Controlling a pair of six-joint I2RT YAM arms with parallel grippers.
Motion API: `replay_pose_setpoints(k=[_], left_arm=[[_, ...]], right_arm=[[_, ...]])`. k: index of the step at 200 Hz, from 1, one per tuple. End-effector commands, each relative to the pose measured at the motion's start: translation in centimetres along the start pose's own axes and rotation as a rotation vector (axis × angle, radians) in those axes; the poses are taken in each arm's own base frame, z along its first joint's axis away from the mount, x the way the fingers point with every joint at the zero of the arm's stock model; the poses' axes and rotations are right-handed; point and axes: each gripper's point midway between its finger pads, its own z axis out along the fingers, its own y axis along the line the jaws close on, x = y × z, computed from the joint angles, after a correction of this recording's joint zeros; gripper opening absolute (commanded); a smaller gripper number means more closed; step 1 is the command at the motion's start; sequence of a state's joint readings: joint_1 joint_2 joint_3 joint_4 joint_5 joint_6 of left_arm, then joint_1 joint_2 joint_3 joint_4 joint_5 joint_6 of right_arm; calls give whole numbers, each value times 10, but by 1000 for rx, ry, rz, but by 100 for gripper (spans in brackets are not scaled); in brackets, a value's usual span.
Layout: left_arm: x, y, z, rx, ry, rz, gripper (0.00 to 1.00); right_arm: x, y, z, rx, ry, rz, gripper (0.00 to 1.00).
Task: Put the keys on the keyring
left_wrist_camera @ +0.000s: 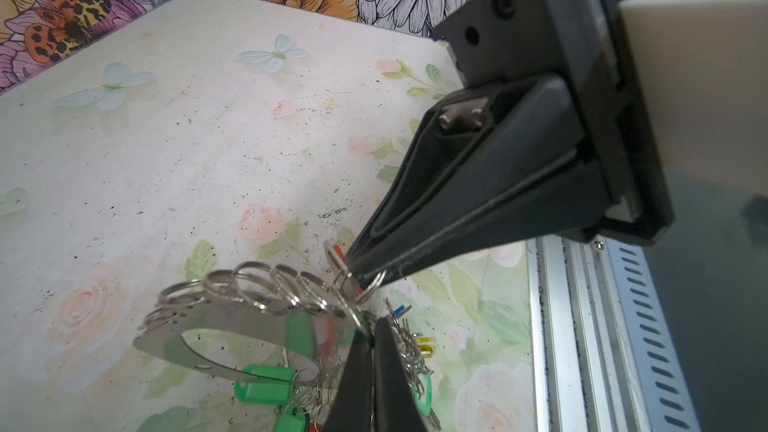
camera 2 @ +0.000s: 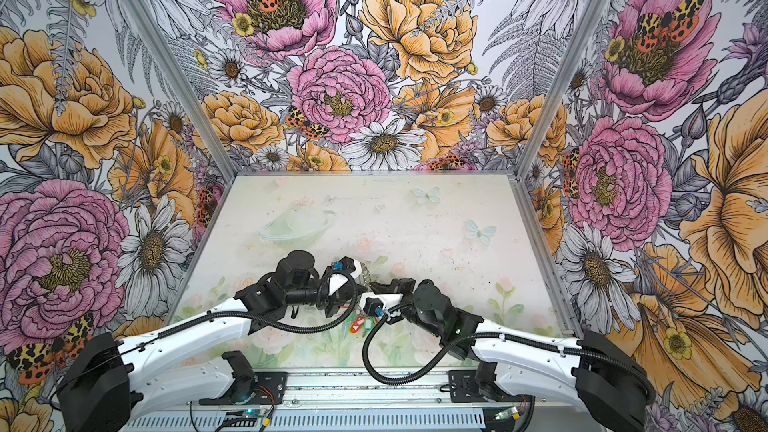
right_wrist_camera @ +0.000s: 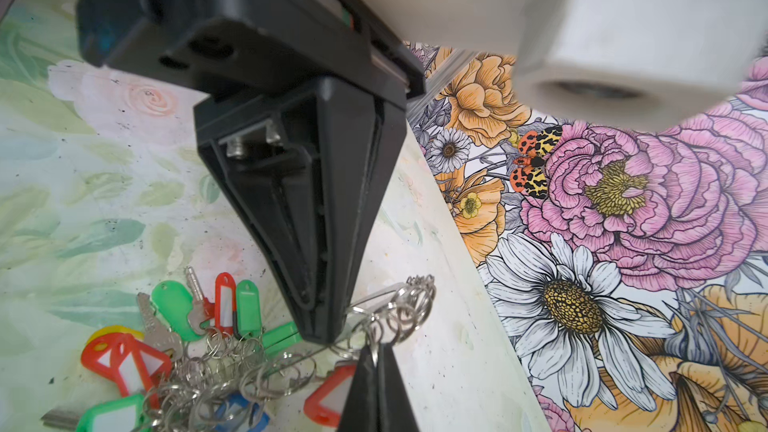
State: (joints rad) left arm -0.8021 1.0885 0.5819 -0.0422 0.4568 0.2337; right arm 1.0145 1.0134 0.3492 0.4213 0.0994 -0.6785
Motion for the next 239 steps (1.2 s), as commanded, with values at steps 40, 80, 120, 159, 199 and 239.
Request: replay_pose_setpoints(k=[40,80,120,159,199,239], left_arm=[[-43,-13,-11,59,-141,59,0],[-41,-2,-12,13,-145,43,0],[-41,0,-13,3,-148,36,0],[-37,8,-11,-35,-134,27,0],[-37,8,-10,-18,-137,17,0],[-37,3,-11,8,-141,15,0]], right_arm=[[36,-17,2,144,168,-62,0],[33,-22,-4,168,151,-54,0],[28,-21,-4,164,119,-33,0],[2,-12,-20,39,-36,140,0],[-8,-3,-31,-39,-100,188,0],[-4,-1,-24,-53,-84,180,0]])
